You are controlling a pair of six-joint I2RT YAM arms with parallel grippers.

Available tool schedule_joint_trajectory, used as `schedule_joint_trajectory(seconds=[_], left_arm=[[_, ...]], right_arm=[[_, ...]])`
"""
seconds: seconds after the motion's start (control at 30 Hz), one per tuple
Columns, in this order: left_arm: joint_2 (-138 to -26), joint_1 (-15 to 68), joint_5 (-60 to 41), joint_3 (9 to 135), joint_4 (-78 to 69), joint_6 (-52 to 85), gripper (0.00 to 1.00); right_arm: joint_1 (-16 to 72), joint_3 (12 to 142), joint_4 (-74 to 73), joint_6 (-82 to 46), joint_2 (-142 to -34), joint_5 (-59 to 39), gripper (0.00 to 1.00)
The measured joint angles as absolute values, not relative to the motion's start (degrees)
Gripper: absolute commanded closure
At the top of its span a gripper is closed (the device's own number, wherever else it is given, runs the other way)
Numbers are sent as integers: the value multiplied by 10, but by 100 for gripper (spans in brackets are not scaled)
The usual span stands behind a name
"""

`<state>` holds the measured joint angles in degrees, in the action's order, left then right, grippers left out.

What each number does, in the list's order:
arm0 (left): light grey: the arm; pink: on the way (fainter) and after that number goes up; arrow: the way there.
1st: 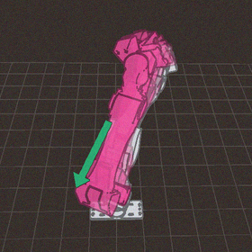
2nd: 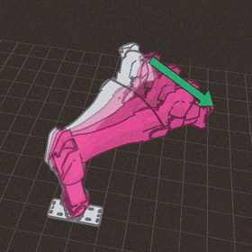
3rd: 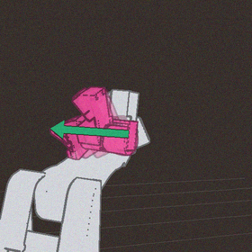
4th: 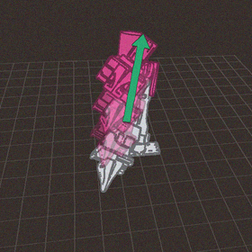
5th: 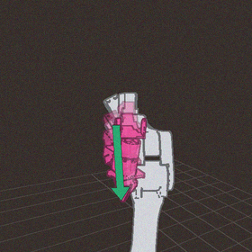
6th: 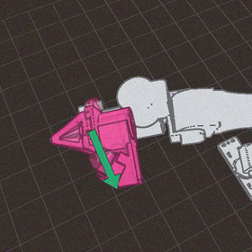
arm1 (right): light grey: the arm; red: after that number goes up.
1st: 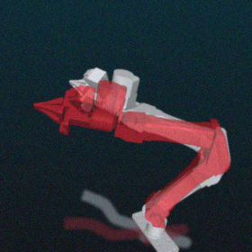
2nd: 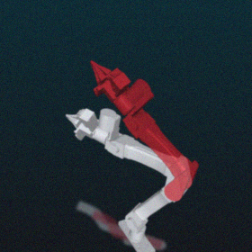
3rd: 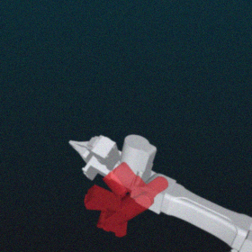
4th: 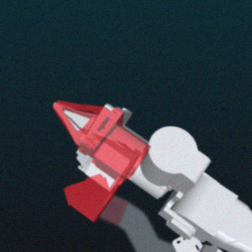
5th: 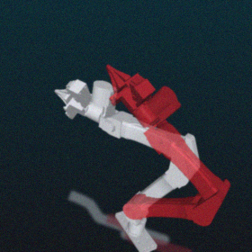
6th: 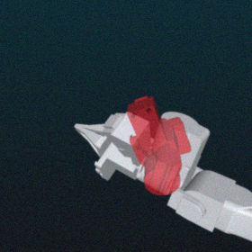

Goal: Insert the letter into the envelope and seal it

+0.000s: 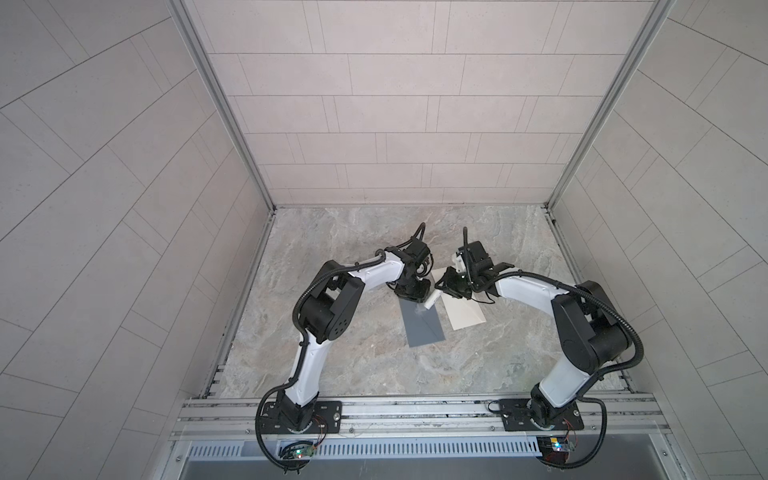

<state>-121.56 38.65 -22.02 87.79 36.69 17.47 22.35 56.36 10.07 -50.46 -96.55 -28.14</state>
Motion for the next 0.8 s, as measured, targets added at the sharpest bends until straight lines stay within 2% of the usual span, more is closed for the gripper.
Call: schedule_joint_trajectory(seconds=[0.5, 0.8], left_arm=[[-1147, 366, -179, 802, 392, 166, 89], [-1108, 376, -247, 778, 404, 140, 95]], right_arm=[[222, 564, 90, -515, -981, -305, 100], [219, 564, 88, -516, -989, -320, 100]])
